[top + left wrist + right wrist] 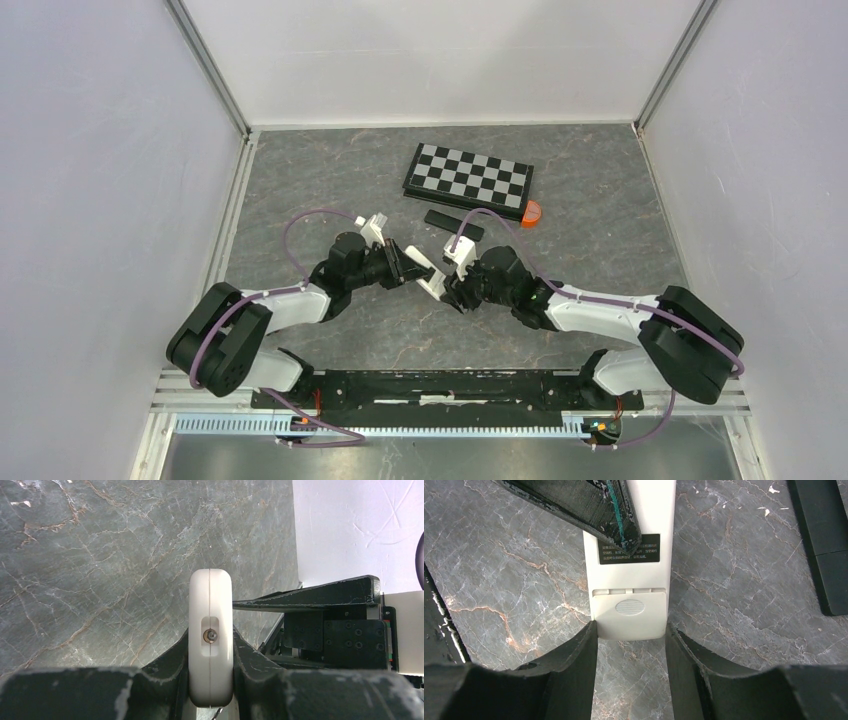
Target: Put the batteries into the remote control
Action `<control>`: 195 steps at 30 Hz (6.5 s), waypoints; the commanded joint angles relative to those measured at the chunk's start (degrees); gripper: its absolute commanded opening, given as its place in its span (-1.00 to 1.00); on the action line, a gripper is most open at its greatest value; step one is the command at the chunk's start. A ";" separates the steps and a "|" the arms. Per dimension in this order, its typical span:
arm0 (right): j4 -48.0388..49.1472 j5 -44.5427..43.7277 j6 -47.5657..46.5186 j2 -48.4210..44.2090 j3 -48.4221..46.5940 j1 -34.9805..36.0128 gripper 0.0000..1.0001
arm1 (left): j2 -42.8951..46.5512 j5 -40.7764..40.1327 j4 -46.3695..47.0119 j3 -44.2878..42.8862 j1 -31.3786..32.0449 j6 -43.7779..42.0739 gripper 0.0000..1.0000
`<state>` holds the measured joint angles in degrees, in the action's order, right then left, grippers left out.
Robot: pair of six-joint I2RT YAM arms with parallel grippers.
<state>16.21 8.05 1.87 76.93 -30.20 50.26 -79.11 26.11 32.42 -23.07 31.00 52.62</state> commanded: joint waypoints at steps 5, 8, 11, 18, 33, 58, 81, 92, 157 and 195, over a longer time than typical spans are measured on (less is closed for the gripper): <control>2.96 -0.41 1.37 1.34 -1.89 0.28 -0.13 | 0.76 4.66 2.43 -2.19 1.50 -1.12 -0.96; 3.28 -0.32 2.12 2.09 -2.07 0.28 -0.12 | 0.88 5.92 2.42 -2.41 1.69 -0.90 -0.96; 3.51 -0.08 3.01 2.77 -2.42 0.28 -0.12 | 0.81 7.11 2.83 -2.24 1.87 -0.27 -0.96; 3.60 1.07 4.46 4.77 -4.28 0.28 -0.09 | -1.62 10.98 8.54 -0.89 2.22 3.05 -0.96; 8.06 -0.64 6.91 12.20 -3.82 0.28 -0.06 | -4.78 8.11 7.22 0.38 3.69 -0.19 -0.96; 13.82 -2.49 11.63 12.57 1.22 0.19 0.46 | -3.17 2.87 -3.60 0.77 3.62 -8.80 -0.96; 11.06 -1.82 38.93 -1.76 11.87 -5.83 0.64 | -5.27 1.71 -0.11 3.01 3.58 -7.12 -0.96; 11.67 6.65 54.33 1.56 15.65 -5.88 0.18 | -5.59 0.18 1.05 3.64 3.54 -5.21 -0.96; 25.49 0.54 61.10 2.52 13.01 -4.56 0.09 | 18.99 1.13 14.94 -0.59 2.15 26.80 -0.96; 43.37 16.43 41.87 -19.65 19.19 -14.41 0.78 | 10.94 24.56 23.83 -6.43 -6.07 18.96 -0.96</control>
<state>66.61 18.57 54.30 62.89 -9.87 36.47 -67.79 42.83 49.41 -25.96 26.26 73.63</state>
